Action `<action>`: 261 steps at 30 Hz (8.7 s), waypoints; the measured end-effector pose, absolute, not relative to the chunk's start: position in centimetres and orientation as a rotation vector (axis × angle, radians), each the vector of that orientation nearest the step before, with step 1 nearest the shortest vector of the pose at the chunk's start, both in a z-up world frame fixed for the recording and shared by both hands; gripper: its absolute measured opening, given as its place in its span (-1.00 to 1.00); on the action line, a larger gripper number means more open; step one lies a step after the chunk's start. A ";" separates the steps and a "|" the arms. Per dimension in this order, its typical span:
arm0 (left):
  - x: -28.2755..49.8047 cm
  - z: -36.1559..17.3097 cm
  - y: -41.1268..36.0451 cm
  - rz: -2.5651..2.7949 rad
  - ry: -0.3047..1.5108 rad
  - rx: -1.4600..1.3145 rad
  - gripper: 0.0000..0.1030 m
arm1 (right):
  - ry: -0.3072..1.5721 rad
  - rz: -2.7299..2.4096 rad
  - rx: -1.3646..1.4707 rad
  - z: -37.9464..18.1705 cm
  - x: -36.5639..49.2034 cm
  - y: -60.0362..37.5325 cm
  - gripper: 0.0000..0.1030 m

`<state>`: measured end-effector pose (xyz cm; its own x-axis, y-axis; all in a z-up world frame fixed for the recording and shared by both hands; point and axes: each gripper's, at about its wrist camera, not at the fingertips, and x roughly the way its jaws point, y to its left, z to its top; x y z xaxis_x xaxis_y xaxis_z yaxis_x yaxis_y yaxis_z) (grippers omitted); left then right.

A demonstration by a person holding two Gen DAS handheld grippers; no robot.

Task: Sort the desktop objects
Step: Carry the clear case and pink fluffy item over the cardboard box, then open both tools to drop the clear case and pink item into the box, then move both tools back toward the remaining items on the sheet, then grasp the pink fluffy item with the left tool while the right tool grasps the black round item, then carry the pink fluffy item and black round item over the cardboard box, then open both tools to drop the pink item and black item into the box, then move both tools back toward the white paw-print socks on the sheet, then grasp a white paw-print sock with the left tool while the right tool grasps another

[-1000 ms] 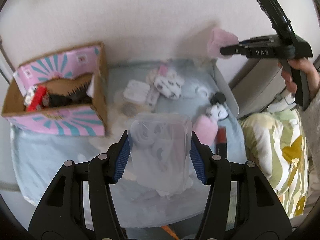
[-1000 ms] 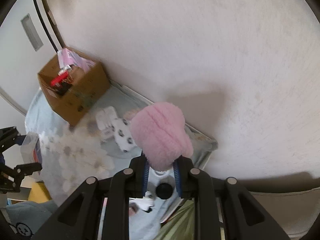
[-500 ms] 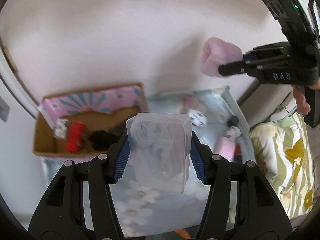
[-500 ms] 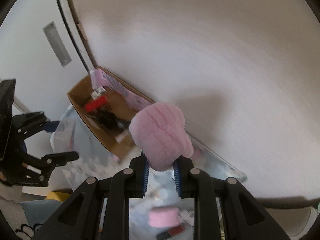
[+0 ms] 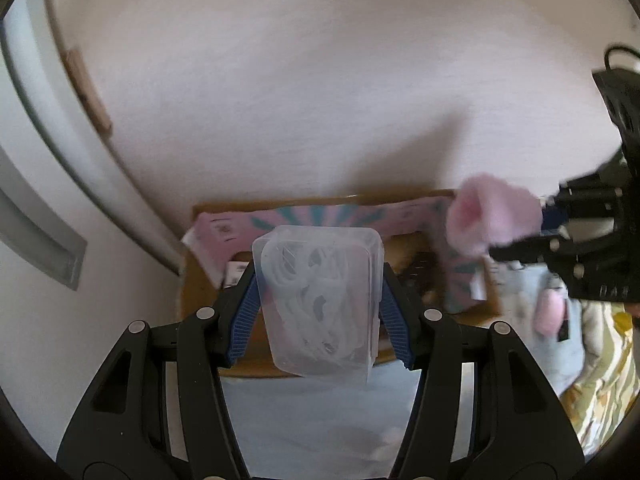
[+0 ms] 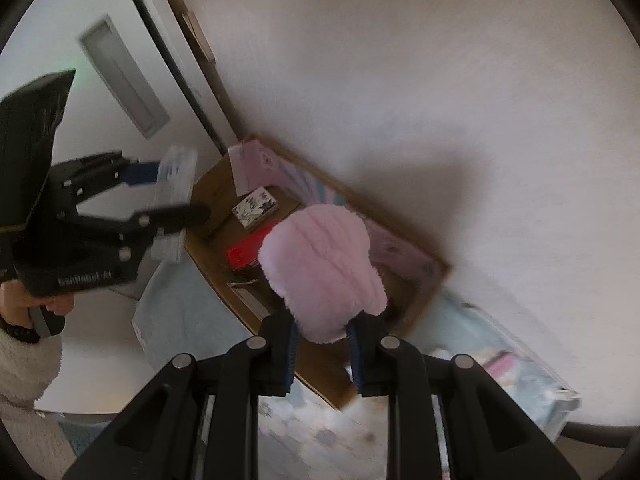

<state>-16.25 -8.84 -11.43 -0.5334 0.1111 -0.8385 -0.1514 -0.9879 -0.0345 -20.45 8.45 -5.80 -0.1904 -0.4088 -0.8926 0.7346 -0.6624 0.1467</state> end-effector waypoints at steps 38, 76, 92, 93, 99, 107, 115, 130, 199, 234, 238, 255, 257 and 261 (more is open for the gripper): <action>-18.7 -10.8 -10.7 2.603 0.050 -1.397 1.00 | 0.331 -2.031 1.378 -7.4 -22.9 7.5 0.19; -7.5 -13.1 20.3 2.150 0.342 -1.256 1.00 | 0.221 -2.280 1.491 -5.7 -16.3 37.8 0.19; -5.1 -26.0 27.4 2.140 0.329 -1.390 0.99 | 0.594 -1.975 1.462 -17.9 -20.4 40.2 0.12; -5.1 -26.5 27.4 2.144 0.327 -1.395 0.99 | 0.606 -1.955 1.459 -18.4 -20.7 40.2 0.09; -5.4 -28.3 27.9 2.167 0.324 -1.409 0.99 | 0.660 -1.919 1.383 -18.5 -21.4 39.7 0.04; -5.7 -29.6 28.5 2.149 0.349 -1.433 0.76 | 0.778 -1.826 1.385 -20.3 -21.0 38.4 -0.32; -6.5 -26.8 28.5 2.165 0.365 -1.397 -0.14 | 0.739 -1.827 1.415 -20.9 -21.1 38.6 -0.38; -5.5 -23.2 25.5 2.227 0.289 -1.337 -0.22 | 0.610 -1.945 1.436 -17.3 -20.2 39.2 -0.38; -19.2 -14.8 -11.4 2.586 0.177 -1.423 1.00 | 0.471 -1.925 1.415 -15.7 -25.1 4.6 0.62; -10.5 -6.6 7.1 2.492 0.106 -1.179 1.00 | 0.168 -2.475 1.346 -4.3 -12.8 35.0 0.99; -9.9 -6.9 10.2 2.538 0.185 -1.138 1.00 | 0.111 -2.468 1.368 -5.7 -11.1 37.2 0.99; -13.7 -18.8 22.8 2.448 0.355 -1.248 1.00 | 0.192 -2.369 1.412 -16.4 -11.1 38.7 0.99; -14.5 -20.3 23.6 2.442 0.382 -1.254 1.00 | 0.224 -2.363 1.411 -17.6 -11.5 38.4 0.99; -16.6 -23.8 25.0 2.423 0.439 -1.307 0.99 | 0.242 -2.342 1.399 -19.4 -12.3 37.9 0.99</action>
